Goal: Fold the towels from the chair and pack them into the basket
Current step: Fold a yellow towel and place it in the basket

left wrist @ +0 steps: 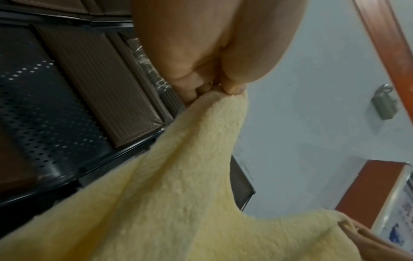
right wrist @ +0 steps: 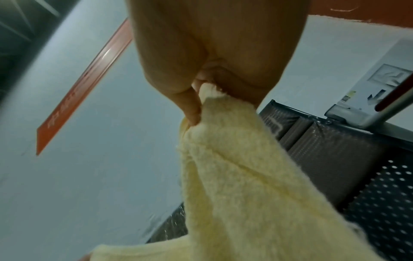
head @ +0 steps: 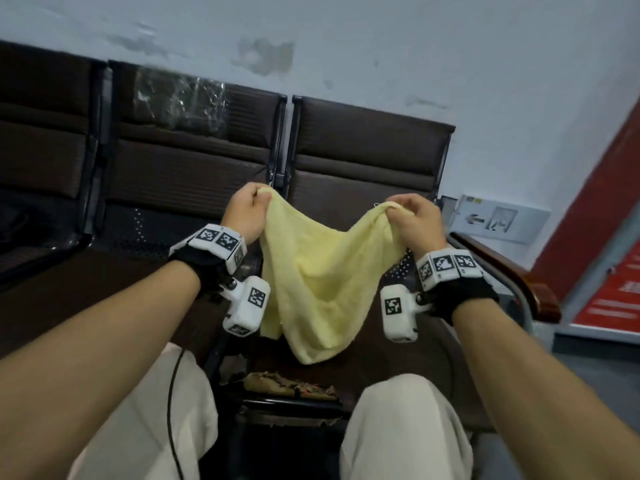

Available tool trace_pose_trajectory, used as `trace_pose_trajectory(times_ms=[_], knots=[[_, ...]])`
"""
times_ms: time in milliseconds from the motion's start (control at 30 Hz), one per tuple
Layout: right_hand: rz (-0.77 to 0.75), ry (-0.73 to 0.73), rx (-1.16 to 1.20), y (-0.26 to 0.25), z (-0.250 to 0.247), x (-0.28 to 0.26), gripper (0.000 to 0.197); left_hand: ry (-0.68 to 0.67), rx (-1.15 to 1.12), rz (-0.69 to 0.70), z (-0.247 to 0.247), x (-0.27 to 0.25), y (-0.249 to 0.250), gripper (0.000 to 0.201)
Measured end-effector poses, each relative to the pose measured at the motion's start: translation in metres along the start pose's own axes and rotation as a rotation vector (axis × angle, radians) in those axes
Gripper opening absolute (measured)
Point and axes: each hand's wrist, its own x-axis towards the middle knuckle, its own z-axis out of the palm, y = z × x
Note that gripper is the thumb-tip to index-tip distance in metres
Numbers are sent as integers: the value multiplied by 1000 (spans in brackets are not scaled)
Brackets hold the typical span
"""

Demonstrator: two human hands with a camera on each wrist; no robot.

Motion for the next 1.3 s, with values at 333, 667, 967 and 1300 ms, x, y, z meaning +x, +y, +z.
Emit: trace_pose_trajectory(times_ms=[333,667,967,1300], knots=[[64,257,-150,9,-33,21,10,213,195,42,-29,30,-8,28],[329,194,-172,123,11,16,16,3,262,-140,12,28,-117,28],[353,-33,-136,170,55,11,15,-242,102,-274,57,19,-156,15],[332,-921,147,148,89,-7,40,-381,-9,-352,79,4,-156,13]])
